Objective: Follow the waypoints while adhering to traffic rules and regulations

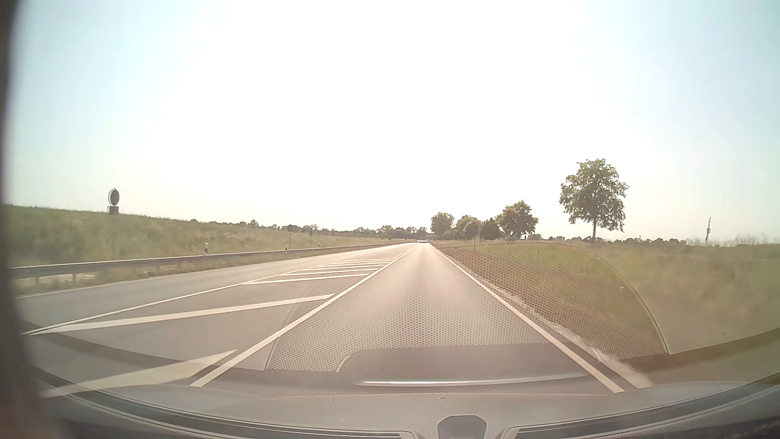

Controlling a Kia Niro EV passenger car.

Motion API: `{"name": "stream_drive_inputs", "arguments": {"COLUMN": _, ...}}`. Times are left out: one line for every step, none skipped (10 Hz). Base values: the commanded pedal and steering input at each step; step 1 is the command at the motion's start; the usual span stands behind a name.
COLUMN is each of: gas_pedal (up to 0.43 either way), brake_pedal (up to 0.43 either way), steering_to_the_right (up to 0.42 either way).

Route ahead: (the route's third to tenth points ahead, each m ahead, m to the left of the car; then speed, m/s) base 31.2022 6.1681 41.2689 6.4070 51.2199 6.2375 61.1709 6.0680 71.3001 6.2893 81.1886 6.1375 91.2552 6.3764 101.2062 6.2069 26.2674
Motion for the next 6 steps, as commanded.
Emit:
{"name": "stream_drive_inputs", "arguments": {"gas_pedal": 0.461, "brake_pedal": 0.006, "steering_to_the_right": 0.004}}
{"name": "stream_drive_inputs", "arguments": {"gas_pedal": 0.461, "brake_pedal": 0.006, "steering_to_the_right": 0.004}}
{"name": "stream_drive_inputs", "arguments": {"gas_pedal": 0.461, "brake_pedal": 0.006, "steering_to_the_right": 0.004}}
{"name": "stream_drive_inputs", "arguments": {"gas_pedal": 0.461, "brake_pedal": 0.006, "steering_to_the_right": 0.004}}
{"name": "stream_drive_inputs", "arguments": {"gas_pedal": 0.461, "brake_pedal": 0.006, "steering_to_the_right": 0.004}}
{"name": "stream_drive_inputs", "arguments": {"gas_pedal": 0.461, "brake_pedal": 0.006, "steering_to_the_right": 0.004}}
